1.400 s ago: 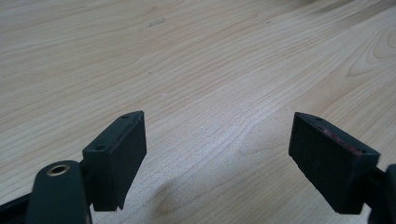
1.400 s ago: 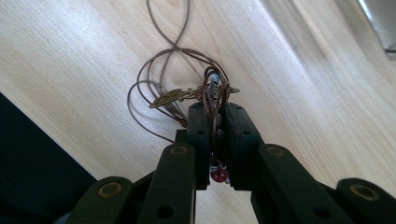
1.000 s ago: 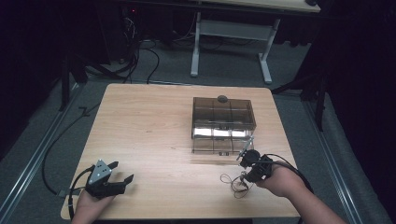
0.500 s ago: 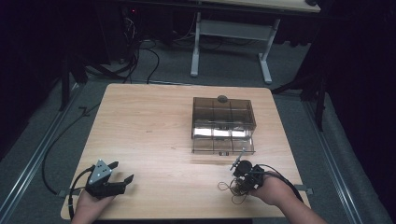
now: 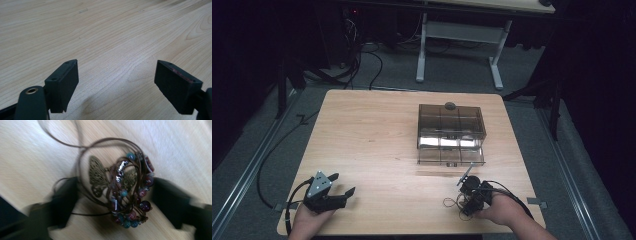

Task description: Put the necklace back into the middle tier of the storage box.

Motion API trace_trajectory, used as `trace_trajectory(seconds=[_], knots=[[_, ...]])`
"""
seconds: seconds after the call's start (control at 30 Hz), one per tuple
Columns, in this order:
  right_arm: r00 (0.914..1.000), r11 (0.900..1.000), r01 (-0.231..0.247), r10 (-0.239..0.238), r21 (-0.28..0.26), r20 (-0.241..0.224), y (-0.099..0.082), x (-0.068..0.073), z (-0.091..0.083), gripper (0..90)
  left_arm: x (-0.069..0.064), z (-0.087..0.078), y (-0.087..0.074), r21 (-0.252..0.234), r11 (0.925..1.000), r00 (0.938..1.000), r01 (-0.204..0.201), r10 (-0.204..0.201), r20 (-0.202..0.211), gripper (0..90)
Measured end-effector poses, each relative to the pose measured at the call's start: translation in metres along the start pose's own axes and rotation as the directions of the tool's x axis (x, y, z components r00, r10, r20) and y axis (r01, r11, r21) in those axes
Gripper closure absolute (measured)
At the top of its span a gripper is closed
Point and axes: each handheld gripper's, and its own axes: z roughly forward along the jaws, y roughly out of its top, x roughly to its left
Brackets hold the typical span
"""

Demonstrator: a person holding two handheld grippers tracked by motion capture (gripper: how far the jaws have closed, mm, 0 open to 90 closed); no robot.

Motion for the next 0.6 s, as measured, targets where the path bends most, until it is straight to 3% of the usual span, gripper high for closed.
trace_trajectory(seconds=[0.1,0.27,0.3,0.4,0.6], knots=[[0.9996,0.9995,0.028,-0.028,-0.014,-0.002,-0.0005,0.0039,-0.0033,49.0,0.0002,0.0001,0.0000,0.002,1.0000,1.0000,0.001,-0.001,0.002,20.2],[0.9980,0.9981,0.062,-0.062,-0.003,0.009,0.0006,0.0052,-0.0041,51.6,-0.0001,-0.0001,0.0000,0.001,1.0000,1.0000,0.001,-0.001,0.002,20.2],[0.9972,0.9972,0.074,-0.074,-0.008,0.009,0.0009,0.0052,-0.0062,74.9,-0.0002,-0.0002,0.0000,0.000,1.0000,1.0000,0.000,0.000,0.001,20.2],[0.9977,0.9975,0.067,-0.067,0.023,0.012,0.0017,0.0026,-0.0073,73.5,0.0003,0.0000,0.0000,0.002,1.0000,1.0000,0.001,-0.001,0.002,20.2],[0.9966,0.9962,0.083,-0.083,0.026,0.004,0.0022,0.0009,-0.0072,74.6,0.0003,0.0001,0.0000,0.003,1.0000,1.0000,0.002,-0.002,0.002,20.2]])
